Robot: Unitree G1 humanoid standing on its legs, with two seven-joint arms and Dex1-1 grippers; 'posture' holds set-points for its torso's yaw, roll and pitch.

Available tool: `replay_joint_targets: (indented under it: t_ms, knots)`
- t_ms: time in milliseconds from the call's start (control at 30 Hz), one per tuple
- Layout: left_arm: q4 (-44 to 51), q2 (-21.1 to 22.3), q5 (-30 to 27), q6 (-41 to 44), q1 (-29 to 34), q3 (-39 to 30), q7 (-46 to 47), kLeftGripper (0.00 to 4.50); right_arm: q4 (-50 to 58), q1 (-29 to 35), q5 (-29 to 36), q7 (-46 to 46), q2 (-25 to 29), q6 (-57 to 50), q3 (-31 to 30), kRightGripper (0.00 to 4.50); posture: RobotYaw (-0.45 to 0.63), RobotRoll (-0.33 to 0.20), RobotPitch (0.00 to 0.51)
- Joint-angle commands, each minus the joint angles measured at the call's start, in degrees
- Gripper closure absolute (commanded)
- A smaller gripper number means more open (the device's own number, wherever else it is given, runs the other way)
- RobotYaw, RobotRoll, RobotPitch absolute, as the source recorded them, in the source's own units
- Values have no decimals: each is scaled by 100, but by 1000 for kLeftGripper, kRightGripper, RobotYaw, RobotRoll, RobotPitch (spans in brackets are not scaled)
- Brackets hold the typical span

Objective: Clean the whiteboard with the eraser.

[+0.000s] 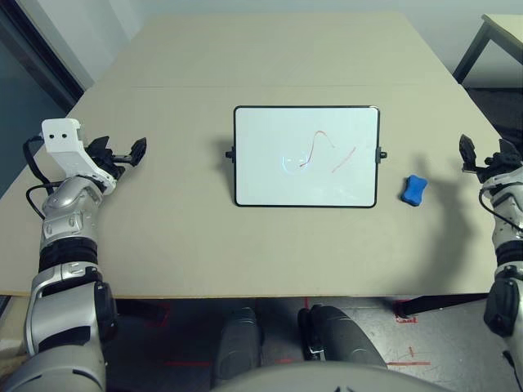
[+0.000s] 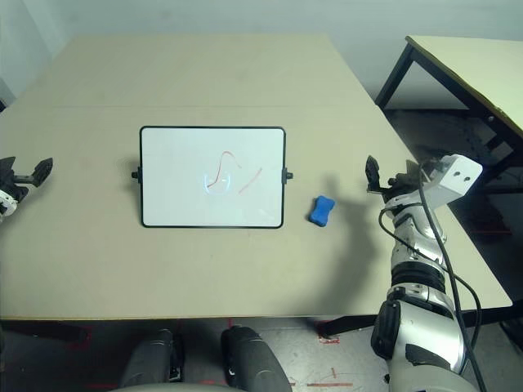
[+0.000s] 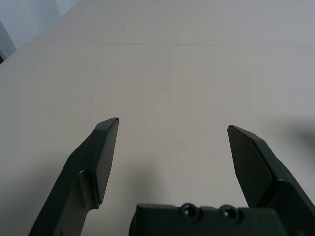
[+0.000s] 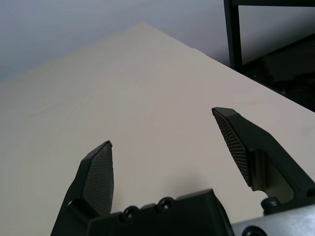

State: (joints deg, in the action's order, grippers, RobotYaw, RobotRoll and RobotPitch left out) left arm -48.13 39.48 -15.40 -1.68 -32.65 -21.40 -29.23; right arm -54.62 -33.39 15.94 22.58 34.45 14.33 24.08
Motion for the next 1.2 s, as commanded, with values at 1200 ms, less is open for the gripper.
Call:
replay_joint_targets:
  t_ms: [1200]
  knots:
    - [6262, 763, -1922, 5571, -322, 1790, -1997, 0, 6092, -54, 490, -2726, -1219, -9472, -170, 19, -49, 0, 109]
